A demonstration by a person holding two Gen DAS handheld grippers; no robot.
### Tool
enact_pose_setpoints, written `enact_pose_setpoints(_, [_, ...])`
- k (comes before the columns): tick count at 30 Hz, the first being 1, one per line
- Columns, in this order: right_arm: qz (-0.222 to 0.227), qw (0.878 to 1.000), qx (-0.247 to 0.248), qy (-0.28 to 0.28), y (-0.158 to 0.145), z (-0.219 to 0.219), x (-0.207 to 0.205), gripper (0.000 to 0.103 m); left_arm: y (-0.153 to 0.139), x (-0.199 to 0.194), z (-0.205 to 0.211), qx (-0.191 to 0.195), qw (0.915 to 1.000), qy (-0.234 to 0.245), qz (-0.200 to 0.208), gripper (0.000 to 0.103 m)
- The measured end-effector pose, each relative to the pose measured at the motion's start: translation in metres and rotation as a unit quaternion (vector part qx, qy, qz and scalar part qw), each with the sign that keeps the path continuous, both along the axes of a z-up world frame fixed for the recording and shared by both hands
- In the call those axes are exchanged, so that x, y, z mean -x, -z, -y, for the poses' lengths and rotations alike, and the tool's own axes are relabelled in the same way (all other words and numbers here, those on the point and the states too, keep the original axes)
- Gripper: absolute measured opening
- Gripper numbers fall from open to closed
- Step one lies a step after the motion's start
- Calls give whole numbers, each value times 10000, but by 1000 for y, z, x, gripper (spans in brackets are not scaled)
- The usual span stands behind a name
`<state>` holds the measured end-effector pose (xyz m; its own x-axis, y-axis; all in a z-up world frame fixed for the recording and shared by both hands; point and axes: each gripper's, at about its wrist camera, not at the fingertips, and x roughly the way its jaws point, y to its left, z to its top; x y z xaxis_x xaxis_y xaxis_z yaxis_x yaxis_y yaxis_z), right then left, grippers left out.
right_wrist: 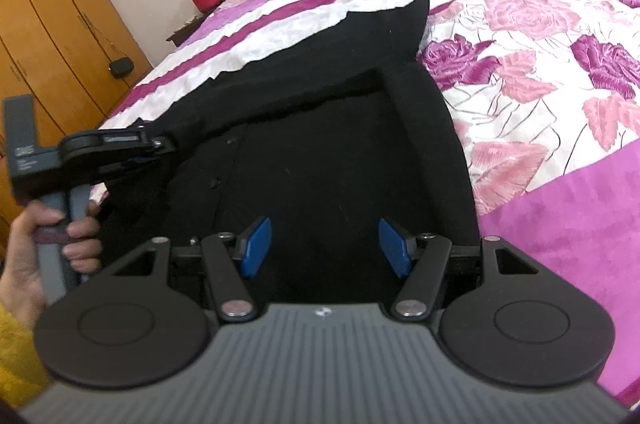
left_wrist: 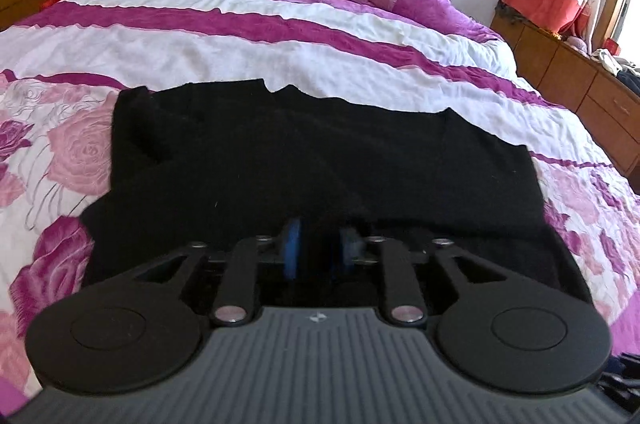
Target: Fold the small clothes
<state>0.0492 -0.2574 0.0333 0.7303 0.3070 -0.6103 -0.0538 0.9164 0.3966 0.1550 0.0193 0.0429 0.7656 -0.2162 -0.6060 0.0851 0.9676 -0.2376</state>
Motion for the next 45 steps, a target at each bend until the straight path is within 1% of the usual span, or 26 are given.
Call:
enact_pose_setpoints(1, [-2,10000,13,-1,1,0,0,62,-4,7,-2,18,10000,-2,3,47])
enact_pose_setpoints(2, [-2,10000,29,1,1,-1,0,62,-6,14,-5,20,10000,-11,18,51])
enact_pose_setpoints(4, [8,10000,40,2,0,-2,1,62,-13,33,-10,-33,10000,-76,39,52])
enact_pose_setpoints(9, [66,9999,65,-85,-5,-7,0,63,-21,72,-31,-113,9993,-360,61,54])
enact_pose_setpoints(13, [198,9992,138,-319,-14,-20,-3,63,-20,98,-54,-102,9973,-726,19,54])
enact_pose_setpoints(15, [289,9982,203,-486,-20,-31,-7,63,-17,106,-64,-196,9958,-898,-26,54])
enact_pose_setpoints(18, [424,9956,301,-778,-30,-49,-15,63,-11,109,-71,-326,9937,-1070,-76,54])
enact_pose_setpoints(21, [519,9912,358,-1164,-38,-72,-28,63,-5,111,-78,-338,9921,-1196,-177,54])
enact_pose_setpoints(25, [616,9842,387,-1614,-44,-107,-49,63,3,109,-78,-491,9906,-1243,-283,54])
enact_pose_setpoints(28, [526,9761,346,-2082,-45,-135,-67,63,4,111,-78,-541,9908,-1221,-233,54])
enact_pose_setpoints(31, [356,9699,229,-2399,-43,-157,-82,63,5,114,-77,-657,9907,-1176,-210,54])
enact_pose_setpoints(37, [345,9600,691,-2693,-32,-195,-94,63,5,126,-80,-837,9897,-1153,-151,54])
enact_pose_setpoints(40, [339,9550,968,-2783,-22,-210,-100,64,6,128,-83,-817,9901,-1137,-133,54])
enact_pose_setpoints(43, [480,9481,1304,-2859,-13,-222,-102,64,8,128,-84,-801,9903,-1128,-130,55])
enact_pose_setpoints(44, [557,9458,1389,-2883,-12,-225,-101,62,9,127,-84,-808,9903,-1126,-129,55])
enact_pose_setpoints(45, [629,9442,1461,-2885,-11,-226,-99,56,10,127,-84,-817,9902,-1123,-125,55])
